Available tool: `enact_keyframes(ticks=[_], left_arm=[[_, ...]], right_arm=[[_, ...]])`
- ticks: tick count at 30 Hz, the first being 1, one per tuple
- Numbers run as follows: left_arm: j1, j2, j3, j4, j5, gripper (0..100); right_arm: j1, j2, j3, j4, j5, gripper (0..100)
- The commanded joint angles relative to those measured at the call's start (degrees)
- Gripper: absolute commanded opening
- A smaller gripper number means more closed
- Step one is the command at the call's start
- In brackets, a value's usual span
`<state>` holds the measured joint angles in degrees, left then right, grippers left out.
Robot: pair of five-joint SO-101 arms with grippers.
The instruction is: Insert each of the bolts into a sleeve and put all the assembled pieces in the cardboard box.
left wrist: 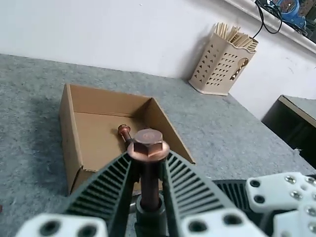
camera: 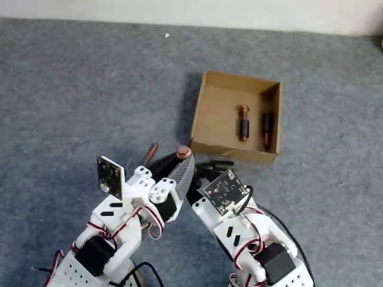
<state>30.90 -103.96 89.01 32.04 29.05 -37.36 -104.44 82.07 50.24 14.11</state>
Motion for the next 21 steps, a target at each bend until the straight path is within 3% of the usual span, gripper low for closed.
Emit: enact_keyframes(ticks=[1, 5, 15, 21], left_arm=[[0.57, 0.22, -0.22, 1.41, -0.97, 7], [0.57, 0.22, -0.84, 5.71, -0.97, 19], [0.48, 0.13, -1.71, 5.98, -0.97, 17], [0.48, 0.13, -9.19, 15.56, -0.97, 17]], right_arm=[[1.8, -1.01, -3.38, -2.59, 0.35, 0.6], [4.7, -1.01, -3.3, -5.41, 0.09, 0.6], [5.23, -1.01, -2.59, -5.49, 0.09, 0.6], [10.33, -1.01, 1.63, -9.36, 0.09, 0.6]])
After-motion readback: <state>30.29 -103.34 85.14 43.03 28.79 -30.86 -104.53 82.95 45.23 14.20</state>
